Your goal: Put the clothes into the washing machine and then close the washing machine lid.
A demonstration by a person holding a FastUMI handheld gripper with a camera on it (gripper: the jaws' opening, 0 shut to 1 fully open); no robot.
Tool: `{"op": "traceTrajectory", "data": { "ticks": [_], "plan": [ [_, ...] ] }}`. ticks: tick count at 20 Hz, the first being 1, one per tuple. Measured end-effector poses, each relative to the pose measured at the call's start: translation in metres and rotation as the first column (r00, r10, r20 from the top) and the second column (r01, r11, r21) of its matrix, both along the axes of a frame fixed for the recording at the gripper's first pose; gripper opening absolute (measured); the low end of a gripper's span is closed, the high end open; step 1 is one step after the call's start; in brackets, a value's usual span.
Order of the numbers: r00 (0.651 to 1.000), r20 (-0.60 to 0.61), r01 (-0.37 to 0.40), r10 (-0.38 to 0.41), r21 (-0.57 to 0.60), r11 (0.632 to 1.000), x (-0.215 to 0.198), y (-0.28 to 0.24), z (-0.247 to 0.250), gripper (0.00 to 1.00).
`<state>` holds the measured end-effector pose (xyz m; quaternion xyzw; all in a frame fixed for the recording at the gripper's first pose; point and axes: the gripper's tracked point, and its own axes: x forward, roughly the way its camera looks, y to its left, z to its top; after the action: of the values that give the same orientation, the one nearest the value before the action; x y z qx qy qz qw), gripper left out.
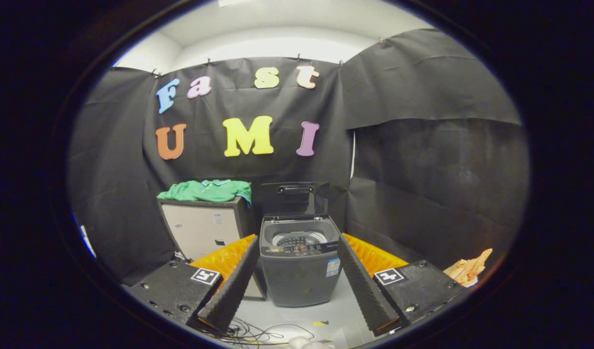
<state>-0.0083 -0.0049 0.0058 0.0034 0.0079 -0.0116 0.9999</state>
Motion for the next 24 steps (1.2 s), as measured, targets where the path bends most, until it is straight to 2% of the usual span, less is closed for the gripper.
{"op": "traceTrajectory", "data": {
  "ticks": [2, 4, 8, 10, 14, 20, 24],
  "plan": [
    [1.000, 0.015, -0.003, 0.003, -0.003, 1.000, -0.001, 0.000, 0.004, 1.00],
    [0.999, 0.034, -0.017, 0.017, -0.006, 1.000, 0.006, 0.005, 0.029, 1.00],
    [0.997, 0.055, -0.047, 0.047, 0.012, 0.999, 0.057, 0.028, 0.074, 1.00],
    [0.998, 0.048, -0.046, 0.045, 0.017, 0.999, 0.085, 0.037, 0.088, 1.00],
    [0.995, 0.033, -0.092, 0.091, 0.049, 0.994, 0.145, 0.075, 0.113, 1.00],
    [0.982, 0.043, -0.185, 0.183, 0.054, 0.981, 0.240, 0.145, 0.158, 1.00],
    [0.971, -0.003, -0.239, 0.240, 0.071, 0.968, 0.297, 0.198, 0.167, 1.00]
  ]
}}
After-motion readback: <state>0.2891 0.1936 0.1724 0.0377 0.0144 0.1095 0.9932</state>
